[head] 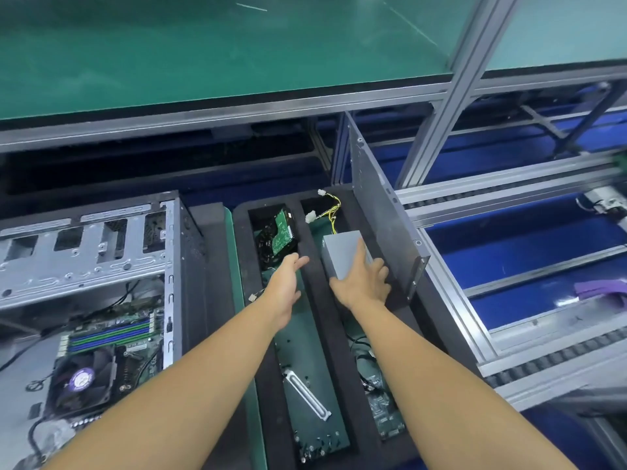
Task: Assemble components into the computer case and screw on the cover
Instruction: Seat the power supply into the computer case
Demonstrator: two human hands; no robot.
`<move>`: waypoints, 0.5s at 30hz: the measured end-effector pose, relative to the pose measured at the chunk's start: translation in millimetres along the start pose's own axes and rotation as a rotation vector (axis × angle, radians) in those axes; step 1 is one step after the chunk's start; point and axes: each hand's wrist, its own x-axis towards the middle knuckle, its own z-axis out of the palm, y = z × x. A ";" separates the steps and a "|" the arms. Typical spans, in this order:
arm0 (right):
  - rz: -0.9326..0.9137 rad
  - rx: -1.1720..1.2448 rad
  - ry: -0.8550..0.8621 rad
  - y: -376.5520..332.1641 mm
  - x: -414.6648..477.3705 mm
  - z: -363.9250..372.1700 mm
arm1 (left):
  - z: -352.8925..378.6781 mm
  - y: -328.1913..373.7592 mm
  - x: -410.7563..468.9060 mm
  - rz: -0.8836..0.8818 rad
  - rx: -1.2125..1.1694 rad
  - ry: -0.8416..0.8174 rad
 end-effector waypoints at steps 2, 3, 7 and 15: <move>0.012 0.009 0.011 0.0 -5.9 -3.5 | -3.6 0.3 -1.5 -0.004 0.003 0.013; 0.020 0.007 0.017 0.3 -9.2 -6.0 | -4.4 -0.3 -2.9 -0.015 0.004 0.018; -0.012 -0.052 0.089 -5.5 -25.8 -19.0 | -6.8 -3.2 -13.2 -0.061 -0.005 0.039; -0.210 -0.055 0.345 -49.8 -77.4 -60.8 | -19.1 17.3 -48.6 -0.063 -0.052 0.058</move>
